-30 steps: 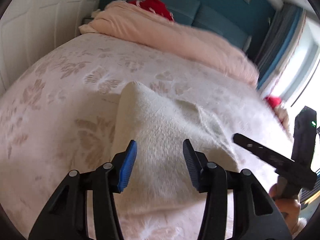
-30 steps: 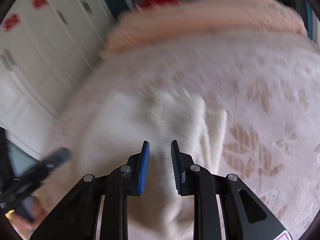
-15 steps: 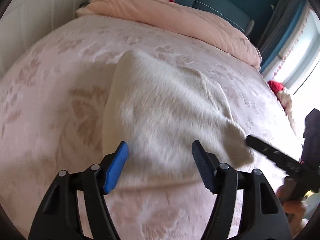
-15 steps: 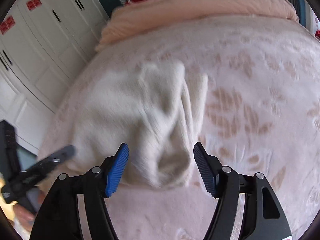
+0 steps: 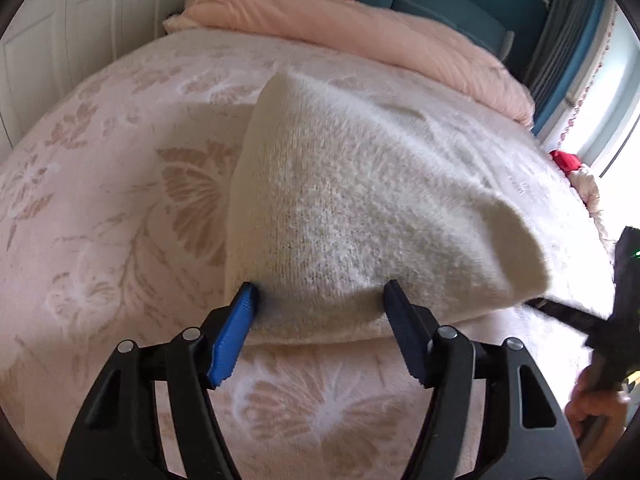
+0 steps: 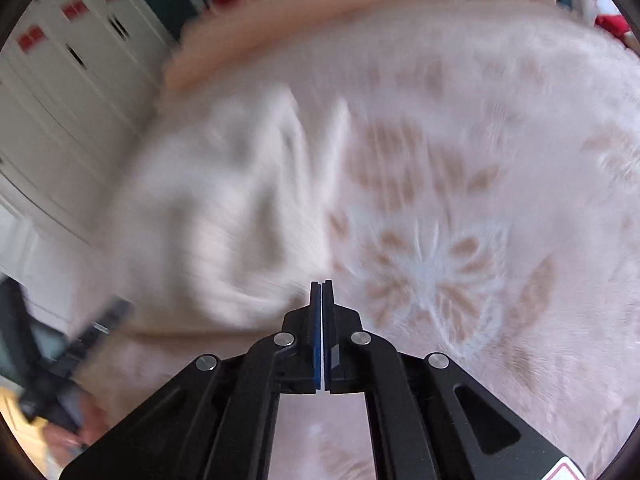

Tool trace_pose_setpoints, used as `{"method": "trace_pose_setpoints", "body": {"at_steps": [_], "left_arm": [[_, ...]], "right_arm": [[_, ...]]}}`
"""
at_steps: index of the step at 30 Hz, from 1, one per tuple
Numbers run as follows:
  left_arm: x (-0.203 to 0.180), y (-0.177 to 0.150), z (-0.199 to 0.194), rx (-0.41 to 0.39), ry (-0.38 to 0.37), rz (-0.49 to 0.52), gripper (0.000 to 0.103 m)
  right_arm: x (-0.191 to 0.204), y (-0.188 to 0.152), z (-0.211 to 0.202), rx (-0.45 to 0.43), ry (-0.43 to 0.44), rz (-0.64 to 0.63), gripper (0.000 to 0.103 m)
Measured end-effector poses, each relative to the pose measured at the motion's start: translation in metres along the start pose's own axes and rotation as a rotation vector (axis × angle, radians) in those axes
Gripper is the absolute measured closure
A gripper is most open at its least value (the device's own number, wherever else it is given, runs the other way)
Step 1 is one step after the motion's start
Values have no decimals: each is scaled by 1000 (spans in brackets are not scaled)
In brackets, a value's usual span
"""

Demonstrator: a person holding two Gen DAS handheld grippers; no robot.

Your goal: Fold small clothes

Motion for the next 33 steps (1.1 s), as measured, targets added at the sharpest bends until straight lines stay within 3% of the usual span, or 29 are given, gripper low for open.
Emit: {"method": "trace_pose_setpoints", "body": {"at_steps": [2, 4, 5, 6, 9, 10, 11, 12, 13, 17, 21, 22, 24, 26, 28, 30, 33], "left_arm": [[2, -1, -7, -23, -23, -18, 38], [5, -1, -8, -23, -43, -46, 38], [6, -1, -7, -17, -52, -54, 38], [7, 0, -8, -18, -55, -54, 38], [11, 1, -12, -26, -61, -55, 35], [13, 0, -13, -28, -70, -62, 33], [17, 0, -14, -26, -77, -76, 30], [19, -1, -13, -18, -83, -85, 30], [21, -1, -8, 2, -94, -97, 30], [25, 0, 5, 34, -88, -116, 30], [18, -1, 15, 53, -71, -72, 30], [17, -2, 17, 58, -70, -70, 30], [15, -4, 20, 67, -80, -77, 30], [15, -4, 18, 60, -73, -71, 30], [15, -3, 16, 48, -61, -62, 30], [15, -3, 17, 53, -70, -68, 30], [15, -4, 19, 58, -65, -67, 30]], "right_arm": [[24, 8, -16, -42, 14, -60, 94], [44, 16, -14, -39, 5, -133, 73], [47, 20, -10, -40, 2, -138, 50], [49, 22, -5, -39, 3, -140, 43], [49, 27, 19, 12, -23, -140, 38], [44, 27, 35, 44, -47, -145, 37], [41, 27, 44, 59, -52, -144, 49], [40, 26, 48, 66, -32, -133, 81], [40, 26, 46, 68, 23, -102, 84], [45, 30, 8, -51, 3, -117, 88], [21, 2, 49, 60, -49, -131, 86], [23, 3, 48, 50, -48, -143, 85], [33, 14, 27, 17, -33, -132, 81], [45, 26, -4, -74, 15, -106, 81], [60, 31, -25, -133, 11, -150, 81], [66, 31, -14, -94, -6, -192, 81], [51, 13, 55, 115, -115, -236, 85]]}}
Point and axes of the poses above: each gripper's, at about its wrist camera, not at the fingertips, and z roughly the way its jaws point, x to its left, y to its top, the point moved 4 cm from there along z, roughly the way its jaws point, and after that the axes turned 3 degrees about y, right-handed, at the moved point
